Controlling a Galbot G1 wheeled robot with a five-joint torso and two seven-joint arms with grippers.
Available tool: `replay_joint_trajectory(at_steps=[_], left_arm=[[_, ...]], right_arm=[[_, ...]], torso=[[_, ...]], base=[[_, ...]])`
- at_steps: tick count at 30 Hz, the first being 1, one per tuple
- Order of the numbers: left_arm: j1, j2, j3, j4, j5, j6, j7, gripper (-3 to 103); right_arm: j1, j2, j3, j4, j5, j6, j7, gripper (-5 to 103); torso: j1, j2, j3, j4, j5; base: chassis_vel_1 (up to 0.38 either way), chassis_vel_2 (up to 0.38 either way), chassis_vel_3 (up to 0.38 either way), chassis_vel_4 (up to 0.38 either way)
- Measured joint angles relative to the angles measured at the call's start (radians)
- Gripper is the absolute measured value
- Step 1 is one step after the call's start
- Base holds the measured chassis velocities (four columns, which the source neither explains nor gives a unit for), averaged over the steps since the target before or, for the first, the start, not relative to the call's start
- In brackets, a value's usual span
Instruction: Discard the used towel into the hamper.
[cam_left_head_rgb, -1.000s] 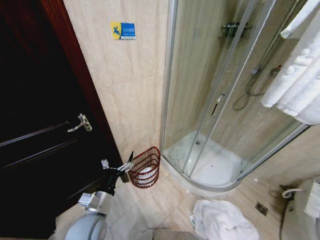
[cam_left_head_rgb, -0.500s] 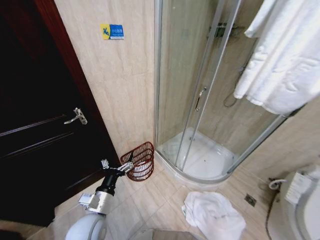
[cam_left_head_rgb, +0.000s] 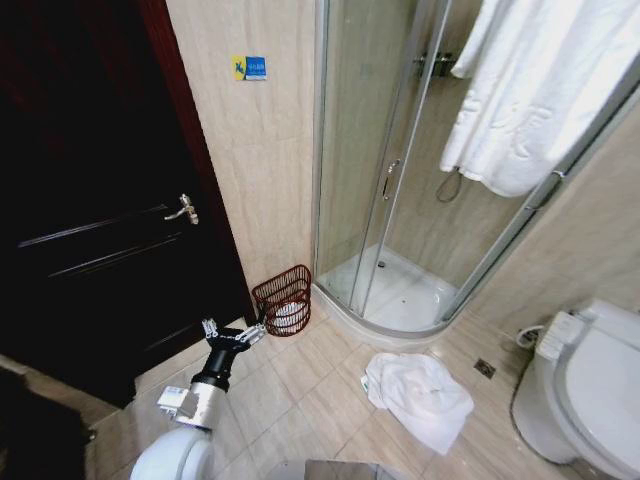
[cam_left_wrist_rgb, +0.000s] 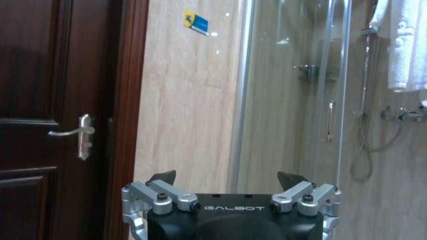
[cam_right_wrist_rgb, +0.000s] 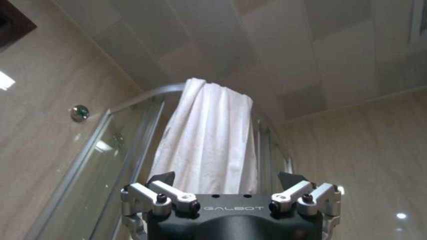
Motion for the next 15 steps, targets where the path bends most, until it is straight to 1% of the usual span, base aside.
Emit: replay_joint_trajectory(at_steps=[2, 3, 6, 9, 10, 15], left_arm=[[0.000, 0.000, 0.000, 0.000, 0.000, 0.000, 0.000, 99], [0.000, 0.000, 0.000, 0.000, 0.000, 0.000, 0.000, 99], [-0.001, 0.000, 0.000, 0.000, 0.000, 0.000, 0.000, 99], [-0.001, 0.000, 0.000, 0.000, 0.000, 0.000, 0.000, 99], [-0.001, 0.000, 0.000, 0.000, 0.000, 0.000, 0.000, 99], [0.000, 0.000, 0.000, 0.000, 0.000, 0.000, 0.000, 99]], right_arm=[[0.001, 0.001, -0.003, 0.000, -0.005, -0.003, 0.001, 100], [0.001, 0.001, -0.004, 0.000, -0.006, -0.003, 0.001, 100], [0.000, 0.003, -0.007, 0.000, -0.009, -0.006, 0.001, 100], [0.001, 0.003, -0.008, 0.000, -0.010, -0.008, 0.001, 100], [0.002, 0.002, -0.009, -0.001, -0.010, -0.008, 0.001, 100], [0.008, 0.000, -0.014, -0.006, -0.015, -0.007, 0.000, 100]], torso=[[0.001, 0.000, 0.000, -0.0003, 0.0019], [0.001, -0.001, 0.001, -0.0003, 0.0019], [0.002, -0.001, 0.001, -0.0010, 0.0009], [0.002, -0.001, 0.001, -0.0007, 0.0016], [0.002, -0.001, 0.001, -0.0006, 0.0008], [0.001, -0.001, 0.000, -0.0007, 0.0009]], base=[[-0.042, 0.006, 0.089, -0.003], [-0.118, 0.013, 0.078, -0.003], [-0.119, 0.016, 0.086, -0.039], [-0.064, 0.033, 0.073, -0.020], [0.000, 0.000, 0.000, 0.000], [-0.009, -0.032, 0.004, 0.043]])
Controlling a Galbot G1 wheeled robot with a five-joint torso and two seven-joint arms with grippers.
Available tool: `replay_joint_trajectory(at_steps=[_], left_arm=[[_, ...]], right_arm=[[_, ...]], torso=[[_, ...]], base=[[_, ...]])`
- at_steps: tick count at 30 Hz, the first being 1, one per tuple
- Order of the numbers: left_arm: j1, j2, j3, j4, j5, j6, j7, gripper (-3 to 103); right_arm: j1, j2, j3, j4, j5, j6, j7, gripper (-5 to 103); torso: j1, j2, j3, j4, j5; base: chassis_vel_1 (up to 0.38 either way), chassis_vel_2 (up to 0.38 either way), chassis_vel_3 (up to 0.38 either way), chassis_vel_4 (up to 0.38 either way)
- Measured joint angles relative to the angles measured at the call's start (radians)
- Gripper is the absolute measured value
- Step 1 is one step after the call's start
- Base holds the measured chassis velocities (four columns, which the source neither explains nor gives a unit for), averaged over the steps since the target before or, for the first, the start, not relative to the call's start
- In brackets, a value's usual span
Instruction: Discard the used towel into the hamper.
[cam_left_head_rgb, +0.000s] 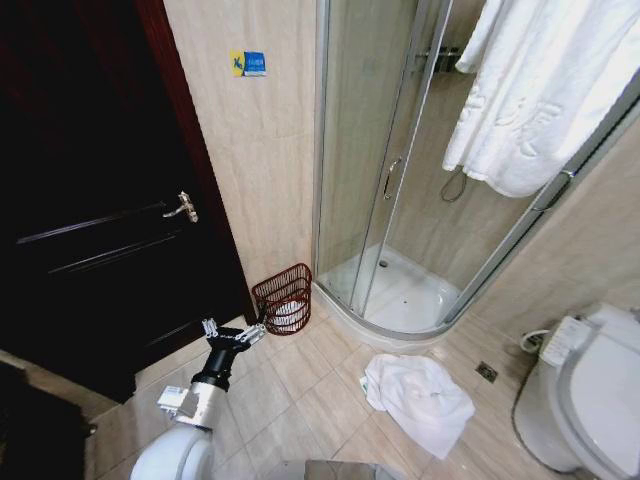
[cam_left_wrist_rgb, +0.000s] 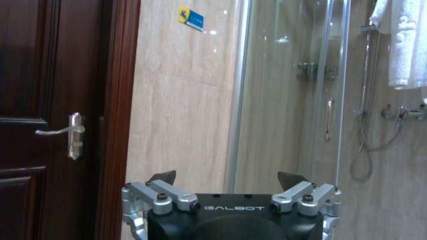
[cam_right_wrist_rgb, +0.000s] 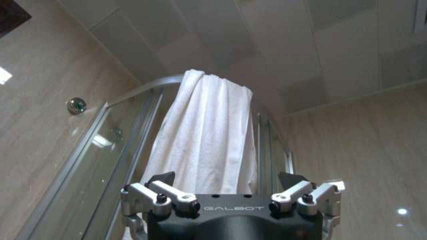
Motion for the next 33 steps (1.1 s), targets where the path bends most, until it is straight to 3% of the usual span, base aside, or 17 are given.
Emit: replay_joint_trajectory(at_steps=[14, 22, 33], left_arm=[[0.000, -0.001, 0.001, 0.000, 0.000, 0.000, 0.000, 99], [0.000, 0.000, 0.000, 0.000, 0.000, 0.000, 0.000, 99], [0.000, 0.000, 0.000, 0.000, 0.000, 0.000, 0.000, 99]], right_arm=[[0.006, -0.014, 0.002, -0.024, -0.001, 0.006, -0.008, 100], [0.043, -0.085, 0.052, -0.061, 0.041, 0.001, -0.009, 100], [0.071, -0.118, 0.060, -0.065, 0.061, 0.001, -0.008, 100]], torso=[[0.000, 0.000, 0.000, -0.0002, 0.0013], [0.000, 0.000, 0.000, 0.0002, -0.0003], [0.000, 0.000, 0.000, 0.0002, 0.0006]], base=[[-0.141, -0.152, 0.145, 0.129], [0.014, -0.025, 0.019, 0.003], [0.016, 0.013, 0.004, 0.002]])
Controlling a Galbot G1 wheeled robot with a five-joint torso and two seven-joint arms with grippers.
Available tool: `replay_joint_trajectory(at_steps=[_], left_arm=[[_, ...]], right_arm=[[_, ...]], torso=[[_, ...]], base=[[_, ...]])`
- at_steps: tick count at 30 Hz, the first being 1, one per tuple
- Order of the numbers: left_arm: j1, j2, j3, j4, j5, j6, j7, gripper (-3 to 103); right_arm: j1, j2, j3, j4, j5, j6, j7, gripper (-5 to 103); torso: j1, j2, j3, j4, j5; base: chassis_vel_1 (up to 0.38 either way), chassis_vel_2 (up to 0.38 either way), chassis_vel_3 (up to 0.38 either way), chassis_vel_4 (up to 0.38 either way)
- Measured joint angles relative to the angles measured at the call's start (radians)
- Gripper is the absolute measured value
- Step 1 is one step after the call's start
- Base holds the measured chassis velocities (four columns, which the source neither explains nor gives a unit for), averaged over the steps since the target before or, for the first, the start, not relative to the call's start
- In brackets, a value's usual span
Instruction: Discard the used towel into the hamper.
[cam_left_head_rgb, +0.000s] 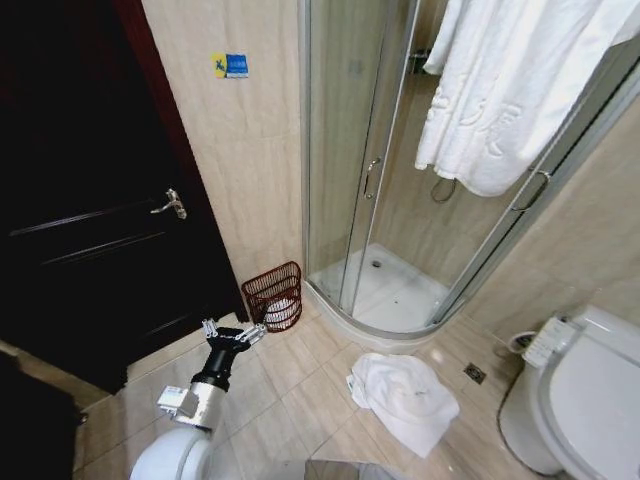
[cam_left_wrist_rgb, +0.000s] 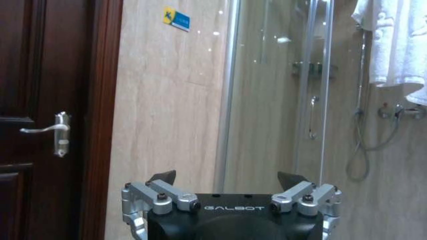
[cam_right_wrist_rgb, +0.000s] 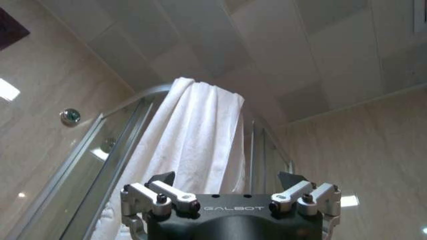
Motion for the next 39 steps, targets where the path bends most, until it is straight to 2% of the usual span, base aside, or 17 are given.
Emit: replay_joint_trajectory(at_steps=[13, 19, 26, 39], left_arm=[[0.000, 0.000, 0.000, 0.000, 0.000, 0.000, 0.000, 99], [0.000, 0.000, 0.000, 0.000, 0.000, 0.000, 0.000, 99], [0.000, 0.000, 0.000, 0.000, 0.000, 0.000, 0.000, 99], [0.000, 0.000, 0.000, 0.000, 0.000, 0.000, 0.000, 99]], right_arm=[[0.000, 0.006, 0.010, -0.002, -0.001, 0.015, 0.049, 100], [-0.015, 0.027, 0.020, 0.009, -0.018, -0.037, 0.085, 100], [-0.013, 0.026, 0.022, 0.014, -0.021, -0.046, 0.092, 100], [-0.002, 0.022, 0.018, 0.019, -0.020, -0.054, 0.094, 100]], torso=[[0.000, 0.000, 0.000, 0.0002, -0.0004], [0.000, 0.000, 0.000, -0.0004, -0.0003], [0.000, 0.000, 0.000, -0.0002, -0.0003], [0.000, 0.000, 0.000, -0.0001, 0.0000]], base=[[0.072, 0.075, 0.074, 0.075], [0.040, 0.042, 0.047, 0.043], [0.000, 0.000, 0.000, 0.000], [-0.153, 0.152, 0.155, -0.152]])
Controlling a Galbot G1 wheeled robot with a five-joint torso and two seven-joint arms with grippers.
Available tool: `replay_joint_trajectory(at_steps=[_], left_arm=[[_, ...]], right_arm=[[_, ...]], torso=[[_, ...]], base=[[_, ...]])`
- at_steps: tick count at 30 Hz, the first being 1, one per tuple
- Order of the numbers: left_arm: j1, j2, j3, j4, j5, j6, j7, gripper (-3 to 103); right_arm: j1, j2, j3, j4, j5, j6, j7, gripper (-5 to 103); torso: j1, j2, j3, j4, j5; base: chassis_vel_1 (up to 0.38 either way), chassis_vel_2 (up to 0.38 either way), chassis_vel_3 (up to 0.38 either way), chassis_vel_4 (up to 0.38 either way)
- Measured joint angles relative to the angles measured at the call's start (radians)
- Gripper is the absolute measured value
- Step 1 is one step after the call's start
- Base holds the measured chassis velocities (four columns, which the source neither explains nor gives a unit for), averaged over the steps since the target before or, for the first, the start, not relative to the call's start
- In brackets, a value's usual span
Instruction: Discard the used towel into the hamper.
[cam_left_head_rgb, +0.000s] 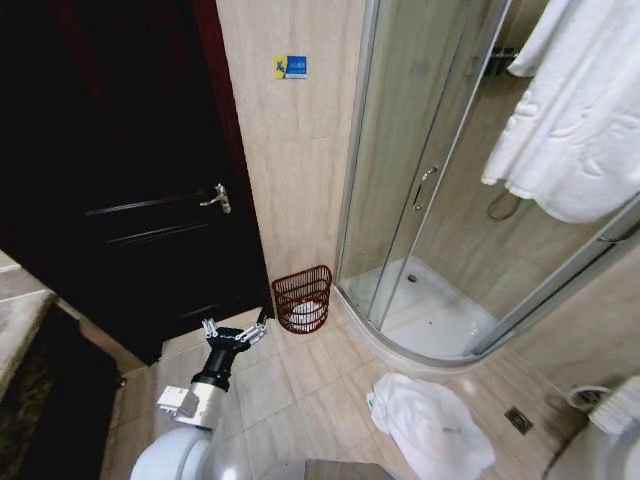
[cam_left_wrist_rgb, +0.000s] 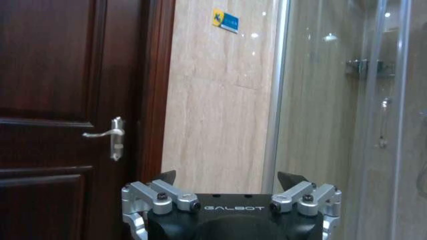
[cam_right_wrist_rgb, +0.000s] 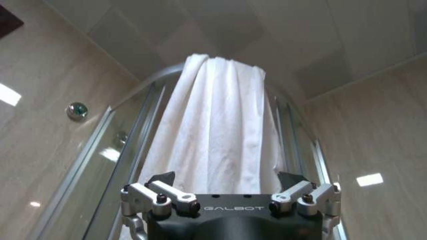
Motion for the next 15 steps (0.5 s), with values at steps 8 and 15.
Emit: replay_joint_trajectory(at_steps=[8, 15], left_arm=[[0.000, 0.000, 0.000, 0.000, 0.000, 0.000, 0.000, 99], [0.000, 0.000, 0.000, 0.000, 0.000, 0.000, 0.000, 99]], right_arm=[[0.081, -0.144, 0.037, -0.025, 0.038, -0.071, 0.054, 100], [0.166, -0.349, 0.144, -0.072, 0.154, -0.172, 0.088, 100]], torso=[[0.001, -0.001, 0.000, 0.0000, 0.0007], [0.000, 0.000, 0.000, 0.0000, 0.0001]], base=[[-0.221, 0.224, 0.226, -0.222], [-0.077, 0.063, 0.058, -0.039]])
